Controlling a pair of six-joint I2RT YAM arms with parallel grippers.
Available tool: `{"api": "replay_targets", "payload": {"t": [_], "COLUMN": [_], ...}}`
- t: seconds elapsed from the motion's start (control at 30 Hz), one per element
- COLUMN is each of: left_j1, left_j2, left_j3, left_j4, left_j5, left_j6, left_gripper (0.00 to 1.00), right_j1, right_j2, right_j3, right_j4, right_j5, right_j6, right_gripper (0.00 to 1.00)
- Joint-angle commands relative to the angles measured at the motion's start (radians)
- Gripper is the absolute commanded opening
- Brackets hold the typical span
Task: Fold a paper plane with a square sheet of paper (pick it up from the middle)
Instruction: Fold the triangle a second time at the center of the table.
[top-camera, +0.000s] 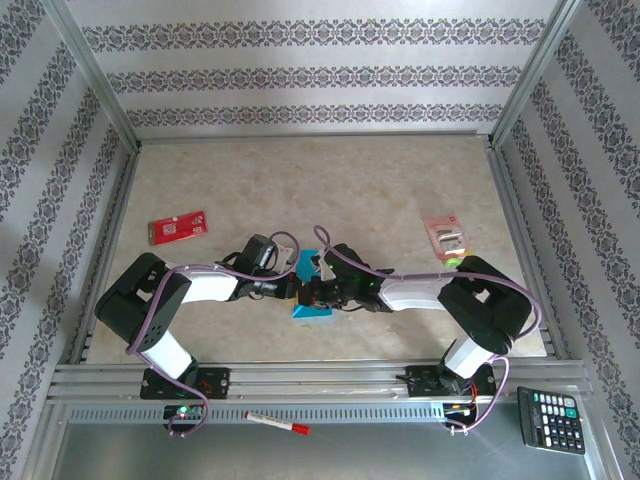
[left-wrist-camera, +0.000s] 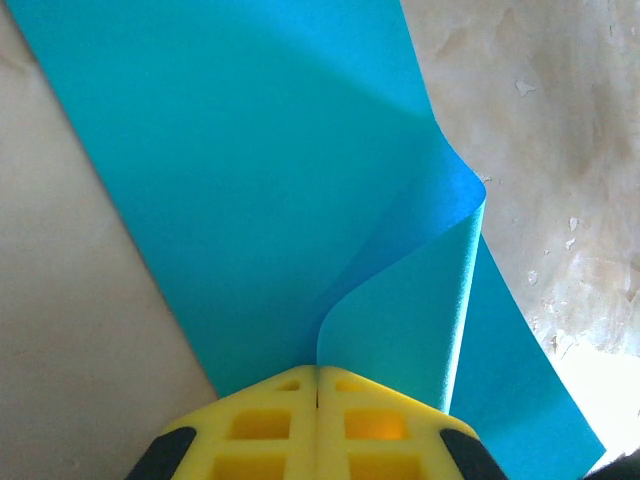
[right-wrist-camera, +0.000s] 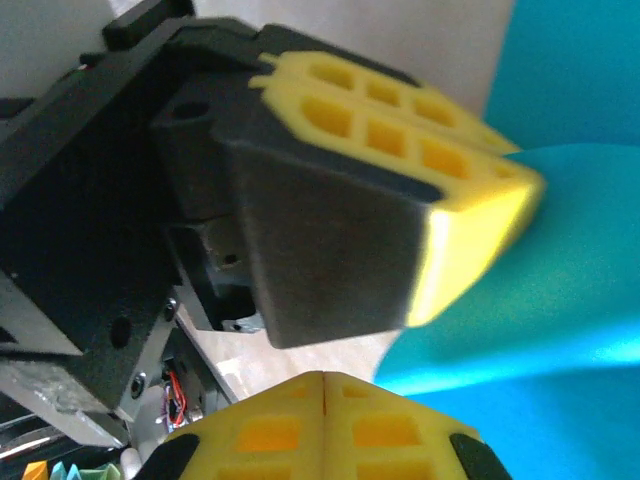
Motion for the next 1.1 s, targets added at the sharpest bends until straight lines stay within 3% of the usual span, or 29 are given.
{"api": "replay_targets", "payload": {"t": [0.0, 1.07], "left_j1": [-0.003, -0.004], "left_j2": [0.041, 0.047], "left_j3": [-0.018, -0.018], "left_j4": [-0.126, -0.129], "left_j5": [-0.087, -0.089], "left_j6": [0.006, 0.016], "left_gripper": [0.00, 0.00], "right_j1": [0.015, 0.035], "right_j2": [0.038, 0.158], "right_j3": [-0.019, -0.050], "right_j4": [0.108, 0.118], "right_j5": [0.033, 0.041], "right_j6": [0.044, 0.031], "right_gripper": [0.00, 0.00]}}
